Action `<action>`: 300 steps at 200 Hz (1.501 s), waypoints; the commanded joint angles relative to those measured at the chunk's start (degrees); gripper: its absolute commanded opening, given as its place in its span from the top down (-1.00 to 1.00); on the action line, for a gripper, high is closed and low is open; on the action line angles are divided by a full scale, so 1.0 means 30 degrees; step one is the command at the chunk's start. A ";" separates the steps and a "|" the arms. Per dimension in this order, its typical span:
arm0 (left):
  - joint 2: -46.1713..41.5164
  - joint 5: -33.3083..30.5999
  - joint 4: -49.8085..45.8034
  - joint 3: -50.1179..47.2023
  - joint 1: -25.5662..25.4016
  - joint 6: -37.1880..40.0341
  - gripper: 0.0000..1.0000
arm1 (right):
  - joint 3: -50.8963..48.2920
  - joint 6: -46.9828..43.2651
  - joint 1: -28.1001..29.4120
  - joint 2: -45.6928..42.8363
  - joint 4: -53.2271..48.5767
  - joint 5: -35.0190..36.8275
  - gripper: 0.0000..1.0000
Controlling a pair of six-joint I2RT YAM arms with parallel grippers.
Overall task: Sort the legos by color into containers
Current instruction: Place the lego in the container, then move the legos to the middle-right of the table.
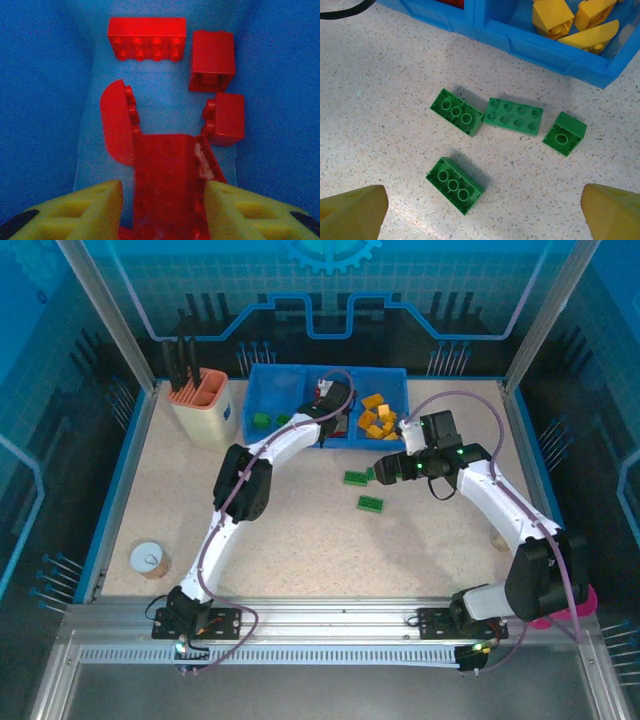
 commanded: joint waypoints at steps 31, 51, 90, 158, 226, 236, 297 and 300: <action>-0.4690 0.0861 0.2321 -0.3943 -0.0184 0.1405 -0.12 | 0.0238 -0.0120 -0.0257 0.0589 0.0110 -0.0739 -1.00; -0.6606 0.1420 0.2959 -0.5166 -0.0331 0.2023 -0.15 | 0.0371 0.0107 -0.0292 0.1034 -0.0295 0.0542 -1.00; -1.0214 0.2825 0.4272 -0.7484 -0.0347 0.2300 -0.27 | 0.0728 0.2297 -0.1102 0.2202 -0.1534 0.2493 -0.95; -1.5589 0.3178 0.5475 -1.1552 -0.0360 0.2831 -0.31 | 0.1884 0.4926 -0.1508 0.6131 0.0290 0.3044 -0.71; -1.8926 0.2447 0.5487 -1.4927 0.0177 0.3064 -0.37 | 0.3784 0.5519 -0.1682 0.9695 0.0843 0.3478 -0.46; -1.9133 0.2428 0.5487 -1.5142 0.0264 0.3027 -0.37 | 0.3833 0.5316 -0.1674 1.0002 0.1013 0.3362 -0.43; -1.9442 0.2777 0.5605 -1.5719 0.0688 0.2714 -0.39 | 0.4947 0.5298 -0.1774 1.1380 0.0244 0.3590 0.01; -1.9461 0.2783 0.5605 -1.5720 0.0712 0.2676 -0.39 | 0.5034 0.5282 -0.1794 1.1446 0.0120 0.3541 0.02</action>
